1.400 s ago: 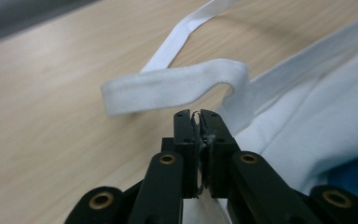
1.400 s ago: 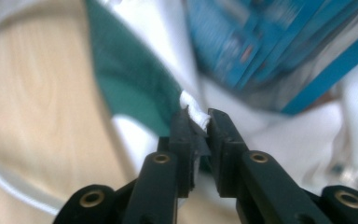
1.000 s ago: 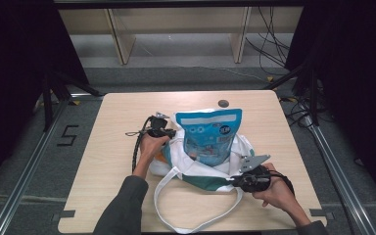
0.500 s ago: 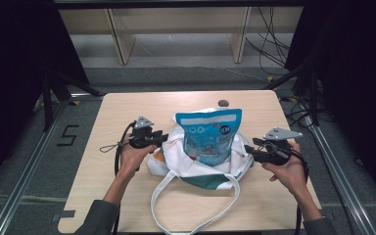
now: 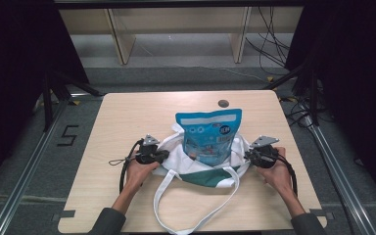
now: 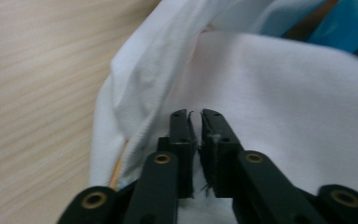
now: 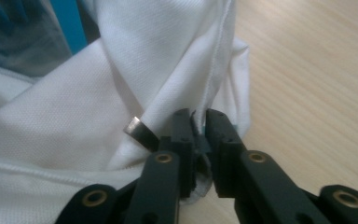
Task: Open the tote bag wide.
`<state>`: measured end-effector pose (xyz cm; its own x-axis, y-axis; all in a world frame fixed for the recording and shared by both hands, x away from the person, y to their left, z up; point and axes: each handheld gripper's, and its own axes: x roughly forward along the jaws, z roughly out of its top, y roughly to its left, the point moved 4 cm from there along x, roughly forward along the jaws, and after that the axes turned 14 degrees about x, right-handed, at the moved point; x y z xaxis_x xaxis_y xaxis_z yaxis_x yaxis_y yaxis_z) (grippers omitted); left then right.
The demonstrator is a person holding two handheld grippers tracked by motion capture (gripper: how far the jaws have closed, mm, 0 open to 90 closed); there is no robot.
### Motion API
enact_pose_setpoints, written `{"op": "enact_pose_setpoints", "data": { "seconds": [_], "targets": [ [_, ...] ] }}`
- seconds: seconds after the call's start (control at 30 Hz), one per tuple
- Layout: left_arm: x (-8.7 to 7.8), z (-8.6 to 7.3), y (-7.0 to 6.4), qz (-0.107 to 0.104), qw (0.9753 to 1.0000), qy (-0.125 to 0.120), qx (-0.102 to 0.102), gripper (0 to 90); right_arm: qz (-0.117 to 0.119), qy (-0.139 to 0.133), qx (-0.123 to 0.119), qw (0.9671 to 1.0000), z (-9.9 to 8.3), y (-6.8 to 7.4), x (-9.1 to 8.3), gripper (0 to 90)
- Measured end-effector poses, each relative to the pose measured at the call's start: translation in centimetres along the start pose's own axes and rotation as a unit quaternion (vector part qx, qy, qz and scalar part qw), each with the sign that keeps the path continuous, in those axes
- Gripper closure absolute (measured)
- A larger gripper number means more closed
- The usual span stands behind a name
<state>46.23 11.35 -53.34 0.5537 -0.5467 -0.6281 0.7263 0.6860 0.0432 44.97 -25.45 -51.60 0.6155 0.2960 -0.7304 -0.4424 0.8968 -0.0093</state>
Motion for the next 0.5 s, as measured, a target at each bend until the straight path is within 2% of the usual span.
{"op": "enact_pose_setpoints", "data": {
  "seconds": [0.03, 0.07, 0.1, 0.13, 0.17, 0.2, 0.23, 0.27, 0.33, 0.37, 0.4, 0.43, 0.47, 0.5],
  "targets": [
    [-0.1, 0.3, -0.2, -0.001, 1.0, -0.008, -0.002, 80.5, 0.0, 0.0, 0.0, 1.0, 0.0, 0.0, 0.0, 79.0],
    [-1.1, 1.2, -0.6, 0.008, 0.9997, -0.023, 0.009, 77.8, -0.015, -0.021, 0.006, 0.9997, 0.4, -0.3, -0.6, 68.8],
    [-1.6, 1.8, -0.9, 0.015, 0.9992, -0.035, 0.01, 77.5, -0.017, -0.03, 0.008, 0.9994, 0.7, -0.3, -1.3, 68.3],
    [-1.6, 1.8, -0.9, 0.015, 0.9992, -0.035, 0.01, 76.8, -0.012, -0.051, 0.005, 0.9986, 1.2, -0.4, -2.0, 67.0],
    [-2.7, 2.6, -1.6, 0.018, 0.9983, -0.051, 0.024, 76.7, -0.006, -0.076, 0.007, 0.997, 1.6, -0.4, -2.6, 67.1],
    [-3.3, 2.9, -2.0, 0.016, 0.9979, -0.054, 0.031, 76.1, 0.006, -0.087, 0.013, 0.9961, 1.8, -0.1, -3.4, 67.5],
    [-3.3, 2.9, -2.0, 0.016, 0.9979, -0.054, 0.031, 76.0, 0.006, -0.087, 0.013, 0.9961, 1.8, -0.1, -3.4, 67.5],
    [-3.8, 3.0, -2.3, 0.022, 0.9973, -0.053, 0.047, 76.0, 0.036, -0.098, 0.007, 0.9945, 1.9, 0.7, -4.5, 69.5],
    [-5.1, 2.7, -3.3, 0.02, 0.9968, -0.057, 0.052, 76.2, 0.075, -0.079, 0.02, 0.9938, 1.2, 2.1, -5.1, 71.8],
    [-5.5, 2.4, -3.4, 0.016, 0.9965, -0.051, 0.065, 76.9, 0.087, -0.076, -0.002, 0.9933, 0.9, 2.6, -5.1, 72.7],
    [-5.5, 2.4, -3.4, 0.016, 0.9965, -0.051, 0.065, 77.3, 0.099, -0.061, -0.002, 0.9932, 0.4, 3.3, -5.2, 74.7],
    [-5.7, 2.0, -3.7, 0.012, 0.9967, -0.05, 0.062, 77.3, 0.099, -0.061, -0.002, 0.9932, 0.4, 3.3, -5.2, 74.7],
    [-5.7, 1.5, -4.2, 0.004, 0.9971, -0.051, 0.056, 77.6, 0.114, -0.048, -0.022, 0.9921, -0.1, 4.2, -4.9, 78.5],
    [-5.5, 0.6, -4.4, -0.003, 0.9975, -0.038, 0.059, 77.8, 0.114, -0.04, -0.026, 0.9923, -0.1, 4.4, -4.8, 80.4]
  ]
}}
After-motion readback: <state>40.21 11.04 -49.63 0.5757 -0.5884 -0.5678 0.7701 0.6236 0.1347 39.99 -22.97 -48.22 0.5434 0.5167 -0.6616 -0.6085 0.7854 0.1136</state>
